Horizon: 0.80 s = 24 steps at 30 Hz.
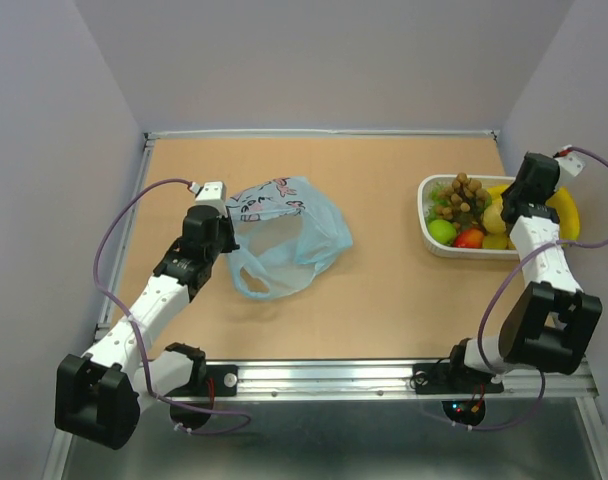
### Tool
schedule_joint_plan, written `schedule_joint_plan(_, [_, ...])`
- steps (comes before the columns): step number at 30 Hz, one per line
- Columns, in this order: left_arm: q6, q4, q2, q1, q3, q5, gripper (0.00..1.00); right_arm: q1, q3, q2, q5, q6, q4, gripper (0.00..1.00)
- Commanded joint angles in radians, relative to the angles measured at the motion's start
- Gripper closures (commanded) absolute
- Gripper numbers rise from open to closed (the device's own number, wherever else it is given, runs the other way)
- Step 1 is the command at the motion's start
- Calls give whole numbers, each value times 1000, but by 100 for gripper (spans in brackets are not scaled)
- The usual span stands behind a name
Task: Untie the knot of the plastic bag and take out the fruit
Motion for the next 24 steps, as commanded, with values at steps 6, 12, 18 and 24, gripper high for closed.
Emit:
schedule_joint_plan(6, [16,63,-26,5,-12,29,100,3,122,180,83,216,143,99])
schedule_joint_plan(12, [9,77,-26,5,-26,41,100,3,124,244,40,234,174,76])
schedule_joint_plan(18, [5,91,-30,5,-35,60,100,20,73,160,-30,243,174,0])
schedule_joint_plan(24, [-4,79,-41,5,-32,95,100,37,38,-22,-90,216,171,0])
